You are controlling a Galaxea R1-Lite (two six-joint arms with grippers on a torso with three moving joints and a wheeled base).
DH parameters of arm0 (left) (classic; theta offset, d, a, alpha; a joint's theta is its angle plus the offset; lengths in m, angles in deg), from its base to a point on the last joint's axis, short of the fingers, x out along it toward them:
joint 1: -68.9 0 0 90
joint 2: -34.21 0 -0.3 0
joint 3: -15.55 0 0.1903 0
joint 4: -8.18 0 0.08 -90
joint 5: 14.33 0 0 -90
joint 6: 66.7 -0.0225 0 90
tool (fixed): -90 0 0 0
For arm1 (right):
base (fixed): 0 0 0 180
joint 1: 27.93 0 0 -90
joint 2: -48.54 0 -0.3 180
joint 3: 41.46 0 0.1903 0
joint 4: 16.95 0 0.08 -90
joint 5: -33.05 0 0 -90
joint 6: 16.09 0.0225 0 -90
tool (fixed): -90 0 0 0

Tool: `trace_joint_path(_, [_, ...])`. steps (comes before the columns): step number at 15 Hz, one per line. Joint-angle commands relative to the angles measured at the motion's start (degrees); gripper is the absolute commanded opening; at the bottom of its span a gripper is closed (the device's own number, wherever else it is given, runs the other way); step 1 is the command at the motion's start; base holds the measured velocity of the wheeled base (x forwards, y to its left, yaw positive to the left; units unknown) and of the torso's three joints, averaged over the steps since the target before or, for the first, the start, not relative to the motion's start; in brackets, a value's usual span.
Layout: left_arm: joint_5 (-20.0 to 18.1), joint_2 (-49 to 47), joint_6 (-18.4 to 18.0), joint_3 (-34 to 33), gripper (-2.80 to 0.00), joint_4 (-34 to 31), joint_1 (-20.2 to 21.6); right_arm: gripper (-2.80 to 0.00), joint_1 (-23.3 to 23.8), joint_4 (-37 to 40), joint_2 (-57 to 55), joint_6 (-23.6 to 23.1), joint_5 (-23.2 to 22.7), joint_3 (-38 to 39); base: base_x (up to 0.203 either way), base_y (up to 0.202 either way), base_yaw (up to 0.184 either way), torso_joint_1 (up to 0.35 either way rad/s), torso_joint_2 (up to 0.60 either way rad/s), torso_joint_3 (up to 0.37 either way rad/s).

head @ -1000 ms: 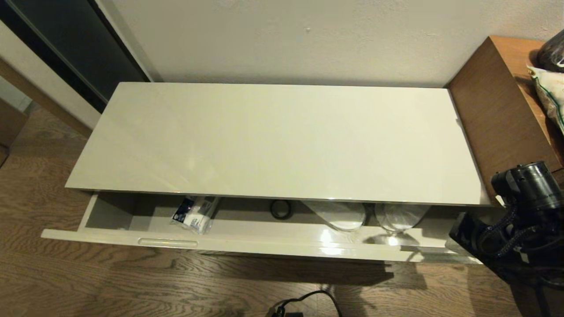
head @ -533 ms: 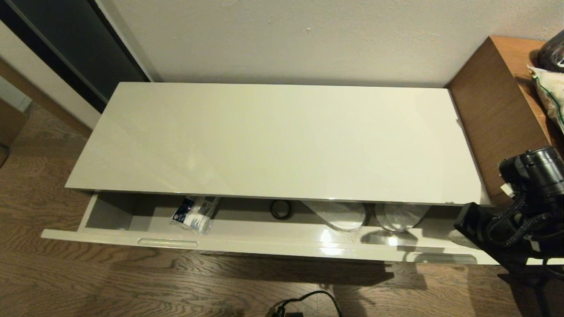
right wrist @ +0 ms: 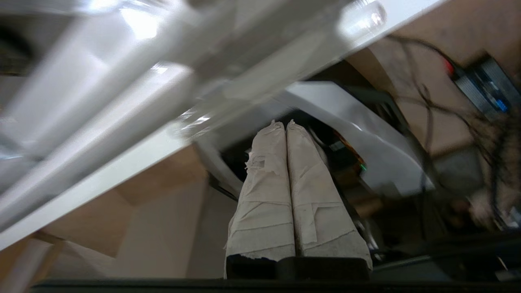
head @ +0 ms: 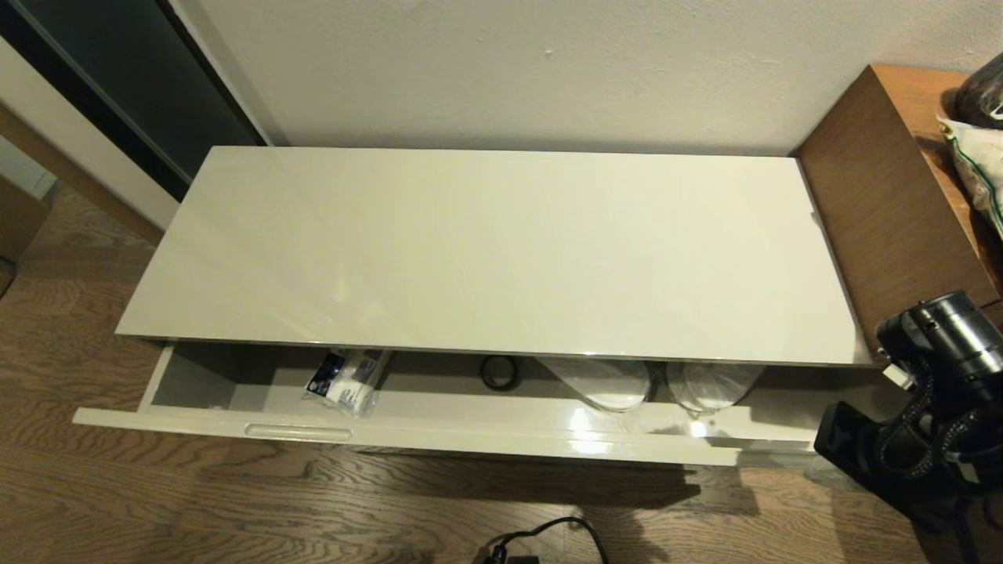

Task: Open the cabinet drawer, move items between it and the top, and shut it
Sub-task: Close the drawer

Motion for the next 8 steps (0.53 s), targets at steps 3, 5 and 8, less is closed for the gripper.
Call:
trace_joint_path(3, [0.0,0.0,0.0,0.0,-2.80,0.0,0.0,-2.80,0.0,-2.9,-4.6,0.3,0.1,1.2,0.000,0.000,0.000,0.000,0.00,0.000])
trace_joint_path(5, [0.0,0.0,0.0,0.0,-2.80,0.0,0.0,-2.80,0.0,-3.0,-4.8,0.3,0.1,1.1,0.000,0.000,0.000,0.000,0.00,0.000])
trace_joint_path(8, [0.0,0.0,0.0,0.0,-2.80,0.0,0.0,-2.80,0.0,-4.6,-6.0,1.2,0.5,0.5,0.000,0.000,0.000,0.000,0.00,0.000])
